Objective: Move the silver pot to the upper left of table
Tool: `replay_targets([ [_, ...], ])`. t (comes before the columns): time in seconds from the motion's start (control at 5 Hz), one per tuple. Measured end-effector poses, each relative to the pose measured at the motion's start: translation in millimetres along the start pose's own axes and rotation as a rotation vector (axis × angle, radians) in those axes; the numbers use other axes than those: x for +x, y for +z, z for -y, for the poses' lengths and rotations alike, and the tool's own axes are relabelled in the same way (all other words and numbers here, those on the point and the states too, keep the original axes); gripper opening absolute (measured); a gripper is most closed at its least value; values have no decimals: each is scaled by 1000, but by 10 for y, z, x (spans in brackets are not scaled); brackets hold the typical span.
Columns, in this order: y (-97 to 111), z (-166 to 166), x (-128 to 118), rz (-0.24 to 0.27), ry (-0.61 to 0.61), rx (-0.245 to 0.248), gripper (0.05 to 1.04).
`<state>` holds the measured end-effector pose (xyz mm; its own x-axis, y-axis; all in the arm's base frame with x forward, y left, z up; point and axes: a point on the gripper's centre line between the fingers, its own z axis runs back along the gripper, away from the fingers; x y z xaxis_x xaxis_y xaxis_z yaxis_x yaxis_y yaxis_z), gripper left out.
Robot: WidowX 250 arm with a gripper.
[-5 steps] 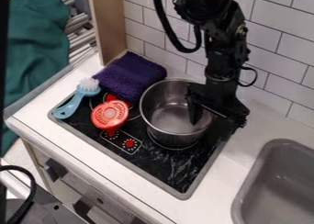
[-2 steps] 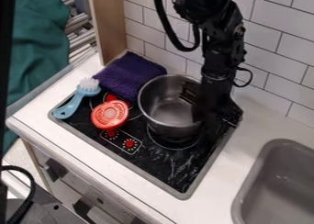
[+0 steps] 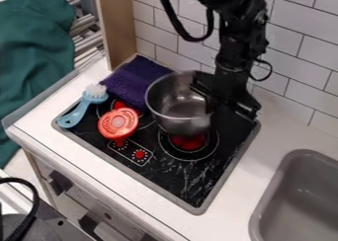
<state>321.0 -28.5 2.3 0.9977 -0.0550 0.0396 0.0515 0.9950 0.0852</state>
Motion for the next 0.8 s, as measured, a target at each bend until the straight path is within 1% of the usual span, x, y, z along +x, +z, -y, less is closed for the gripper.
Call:
replay_targets([
  [0.2, 276, -31, 19, 45, 78, 49, 55],
  [0.4, 405, -195, 48, 77, 151, 56, 55],
  [0.6, 394, -508, 89, 97, 235, 36, 55],
  [0.8, 228, -890, 54, 76, 297, 21, 55],
])
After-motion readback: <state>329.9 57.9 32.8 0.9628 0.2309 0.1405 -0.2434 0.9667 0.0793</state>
